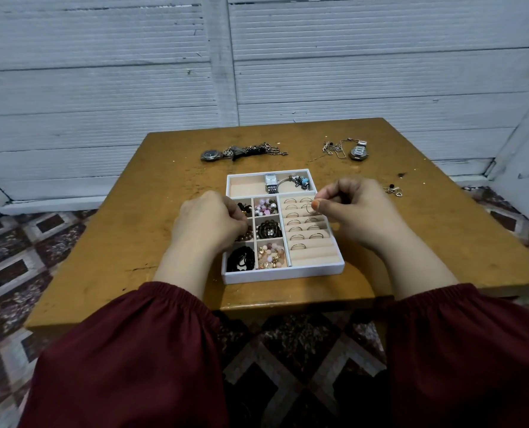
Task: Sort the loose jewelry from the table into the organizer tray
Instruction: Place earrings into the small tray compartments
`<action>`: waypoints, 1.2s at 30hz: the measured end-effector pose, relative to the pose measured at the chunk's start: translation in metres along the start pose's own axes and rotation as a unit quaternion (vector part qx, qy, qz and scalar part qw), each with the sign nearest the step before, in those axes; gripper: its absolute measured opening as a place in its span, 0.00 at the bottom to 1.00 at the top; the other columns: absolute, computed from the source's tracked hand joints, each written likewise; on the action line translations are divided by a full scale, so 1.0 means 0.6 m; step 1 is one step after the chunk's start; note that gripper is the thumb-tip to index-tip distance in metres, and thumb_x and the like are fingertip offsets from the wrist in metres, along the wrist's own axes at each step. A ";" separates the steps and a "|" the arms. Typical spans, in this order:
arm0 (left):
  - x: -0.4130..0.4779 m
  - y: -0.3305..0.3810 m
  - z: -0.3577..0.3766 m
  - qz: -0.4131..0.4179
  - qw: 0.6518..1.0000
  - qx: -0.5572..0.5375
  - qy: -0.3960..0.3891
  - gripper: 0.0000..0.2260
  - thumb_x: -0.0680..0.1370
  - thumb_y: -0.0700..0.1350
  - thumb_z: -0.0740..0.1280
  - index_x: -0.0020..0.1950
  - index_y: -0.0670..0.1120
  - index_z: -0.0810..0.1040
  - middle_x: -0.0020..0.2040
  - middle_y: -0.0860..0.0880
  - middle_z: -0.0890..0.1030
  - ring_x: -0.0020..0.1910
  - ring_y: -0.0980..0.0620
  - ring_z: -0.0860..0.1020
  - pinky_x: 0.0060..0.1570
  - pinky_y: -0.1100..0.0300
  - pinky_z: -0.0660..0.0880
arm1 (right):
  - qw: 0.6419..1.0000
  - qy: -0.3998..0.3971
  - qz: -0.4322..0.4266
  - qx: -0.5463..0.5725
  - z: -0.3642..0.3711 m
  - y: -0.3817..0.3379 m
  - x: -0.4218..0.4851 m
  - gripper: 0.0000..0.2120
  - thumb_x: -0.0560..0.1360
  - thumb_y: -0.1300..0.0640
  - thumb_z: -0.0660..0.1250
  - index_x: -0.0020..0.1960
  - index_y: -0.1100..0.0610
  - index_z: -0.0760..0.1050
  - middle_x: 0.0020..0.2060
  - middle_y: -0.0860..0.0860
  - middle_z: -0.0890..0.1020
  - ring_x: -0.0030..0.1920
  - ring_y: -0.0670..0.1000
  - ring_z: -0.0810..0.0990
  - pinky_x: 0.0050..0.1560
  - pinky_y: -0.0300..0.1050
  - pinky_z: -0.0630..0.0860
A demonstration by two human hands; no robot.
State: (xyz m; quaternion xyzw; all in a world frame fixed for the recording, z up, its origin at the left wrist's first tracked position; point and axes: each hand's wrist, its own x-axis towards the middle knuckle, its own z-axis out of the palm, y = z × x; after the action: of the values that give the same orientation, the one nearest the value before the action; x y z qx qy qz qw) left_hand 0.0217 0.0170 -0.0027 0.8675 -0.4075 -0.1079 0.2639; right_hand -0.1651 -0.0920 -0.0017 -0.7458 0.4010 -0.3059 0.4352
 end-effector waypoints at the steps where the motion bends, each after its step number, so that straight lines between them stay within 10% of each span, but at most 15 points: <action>1: -0.002 0.003 0.000 0.006 1.000 -0.010 0.015 0.05 0.70 0.48 0.71 0.34 0.52 0.81 0.41 0.53 0.83 0.49 0.47 0.79 0.50 0.50 0.78 | 1.000 -0.001 0.000 0.000 -0.001 0.000 -0.001 0.04 0.72 0.59 0.73 0.39 0.54 0.79 0.33 0.50 0.80 0.34 0.47 0.76 0.40 0.47 0.75; 8: -0.013 0.039 0.017 0.075 0.989 -0.086 0.097 0.06 0.74 0.46 0.67 0.39 0.47 0.81 0.40 0.47 0.81 0.47 0.45 0.77 0.47 0.51 0.75 | 0.999 -0.034 -0.009 -0.038 -0.016 0.000 -0.012 0.02 0.73 0.63 0.71 0.41 0.58 0.79 0.31 0.49 0.80 0.27 0.38 0.77 0.30 0.32 0.72; 12: -0.011 0.049 0.025 0.083 0.982 -0.109 0.131 0.06 0.73 0.47 0.66 0.39 0.49 0.81 0.43 0.46 0.80 0.48 0.45 0.76 0.47 0.52 0.74 | 0.994 -0.072 -0.009 -0.084 -0.026 0.007 -0.019 0.03 0.72 0.62 0.70 0.40 0.56 0.79 0.35 0.53 0.84 0.32 0.45 0.78 0.38 0.44 0.76; 36: -0.016 0.053 0.035 0.076 0.983 -0.092 0.139 0.05 0.74 0.48 0.66 0.41 0.50 0.81 0.46 0.47 0.79 0.49 0.47 0.75 0.46 0.55 0.70 | 0.981 -0.178 -0.057 -0.043 -0.035 0.029 -0.032 0.02 0.72 0.61 0.72 0.41 0.57 0.81 0.31 0.50 0.82 0.32 0.44 0.75 0.36 0.35 0.70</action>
State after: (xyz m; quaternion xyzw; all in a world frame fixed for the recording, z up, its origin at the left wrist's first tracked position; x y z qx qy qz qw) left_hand -0.0138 -0.0002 -0.0030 0.8127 -0.4201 -0.0027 0.4039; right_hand -0.1970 -0.0889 -0.0101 -0.8277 0.2867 -0.1749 0.4495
